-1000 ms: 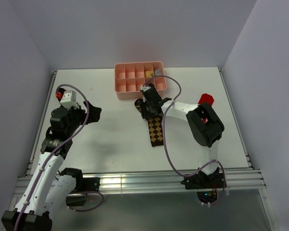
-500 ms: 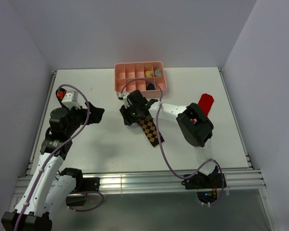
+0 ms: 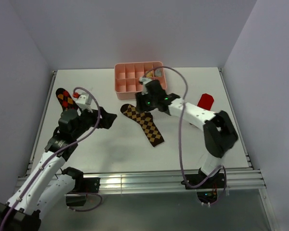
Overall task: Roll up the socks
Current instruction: Adjust the sock at the center of the board.
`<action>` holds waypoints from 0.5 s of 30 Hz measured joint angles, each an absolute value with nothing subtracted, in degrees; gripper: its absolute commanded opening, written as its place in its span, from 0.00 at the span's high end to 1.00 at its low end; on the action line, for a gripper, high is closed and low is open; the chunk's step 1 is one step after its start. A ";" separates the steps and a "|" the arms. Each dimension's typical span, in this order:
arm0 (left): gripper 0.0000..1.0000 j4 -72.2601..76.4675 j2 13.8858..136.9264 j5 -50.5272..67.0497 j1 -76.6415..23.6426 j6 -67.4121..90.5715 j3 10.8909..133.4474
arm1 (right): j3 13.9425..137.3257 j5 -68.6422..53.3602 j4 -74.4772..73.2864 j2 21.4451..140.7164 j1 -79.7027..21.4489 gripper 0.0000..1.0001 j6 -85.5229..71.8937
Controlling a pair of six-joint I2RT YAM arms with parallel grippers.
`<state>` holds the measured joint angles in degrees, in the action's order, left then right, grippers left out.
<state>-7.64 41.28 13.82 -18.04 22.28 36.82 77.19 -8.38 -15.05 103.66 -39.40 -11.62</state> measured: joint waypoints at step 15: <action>0.27 0.78 82.37 -13.78 -60.99 14.20 49.06 | 43.99 -2.15 -15.51 64.62 -20.88 0.36 -25.65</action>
